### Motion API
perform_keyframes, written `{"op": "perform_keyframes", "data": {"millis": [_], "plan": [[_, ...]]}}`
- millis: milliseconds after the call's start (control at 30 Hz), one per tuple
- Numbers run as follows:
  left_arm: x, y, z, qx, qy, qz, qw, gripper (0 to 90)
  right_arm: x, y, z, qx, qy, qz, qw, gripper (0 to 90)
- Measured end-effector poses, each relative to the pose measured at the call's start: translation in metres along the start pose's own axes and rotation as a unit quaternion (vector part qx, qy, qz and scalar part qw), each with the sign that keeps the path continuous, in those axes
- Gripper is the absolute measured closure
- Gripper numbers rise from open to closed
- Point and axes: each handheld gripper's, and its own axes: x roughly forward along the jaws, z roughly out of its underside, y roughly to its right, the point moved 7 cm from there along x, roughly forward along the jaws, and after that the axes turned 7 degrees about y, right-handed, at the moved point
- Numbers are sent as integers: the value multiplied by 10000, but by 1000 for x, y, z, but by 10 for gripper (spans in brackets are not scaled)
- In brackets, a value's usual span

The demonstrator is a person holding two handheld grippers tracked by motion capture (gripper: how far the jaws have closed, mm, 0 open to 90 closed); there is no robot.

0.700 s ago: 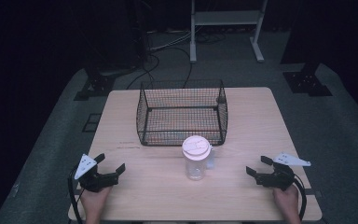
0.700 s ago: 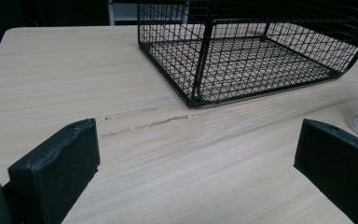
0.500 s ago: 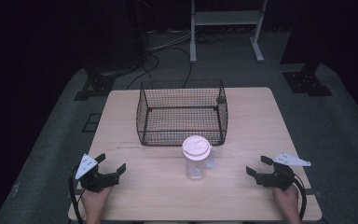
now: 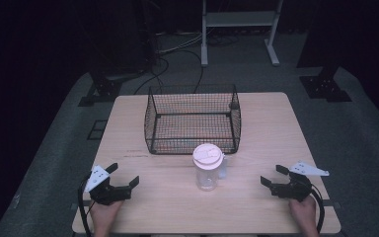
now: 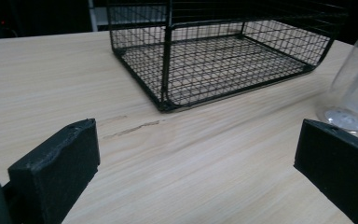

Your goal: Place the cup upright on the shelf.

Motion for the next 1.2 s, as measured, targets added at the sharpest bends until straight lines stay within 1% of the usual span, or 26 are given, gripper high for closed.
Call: {"op": "perform_keyframes", "data": {"millis": [67,100,133,433,633,667,700,733,800,833,900,933,1000,1033,1100,1200], "plan": [[1,5,-2,26,16,73,10000,0,0,0,0,-10,-3,-5,10000,129],[1,5,-2,26,16,73,10000,0,0,0,0,-10,-3,-5,10000,129],[3,8,-2,63,14,111,9999,0,0,0,0,-2,-5,-4,10000,129],[6,16,-2,162,-34,248,9996,0,0,0,0,-8,-2,0,10000,129],[8,20,-3,177,-32,314,9993,0,0,0,0,-11,-2,1,10000,129],[9,22,-3,190,-68,378,9991,0,0,0,0,-9,0,-1,10000,129],[9,22,-3,190,-68,378,9991,0,0,0,0,-9,0,-1,10000,129],[11,24,-3,170,-83,438,9989,0,0,0,0,-9,1,-3,10000,129],[15,27,-4,250,-177,504,9983,0,0,0,0,-16,-1,-8,10000,129],[15,27,-4,250,-177,504,9983,0,0,0,0,-14,-3,-8,10000,129],[17,29,-8,254,-134,557,9980,0,0,0,0,-15,-2,-8,10000,129],[17,30,-10,285,-151,571,9978,0,0,0,0,-15,-4,-8,10000,129],[17,32,-15,321,-95,623,9975,0,0,0,0,-15,-6,-8,10000,129],[16,35,-20,340,-55,690,9970,0,0,0,0,-16,-5,-11,10000,129],[16,37,-22,350,-47,716,9968,0,0,0,0,-15,-4,-12,10000,129],[17,42,-28,359,-32,857,9957,0,1,0,0,-18,-10,-12,10000,129]]}}
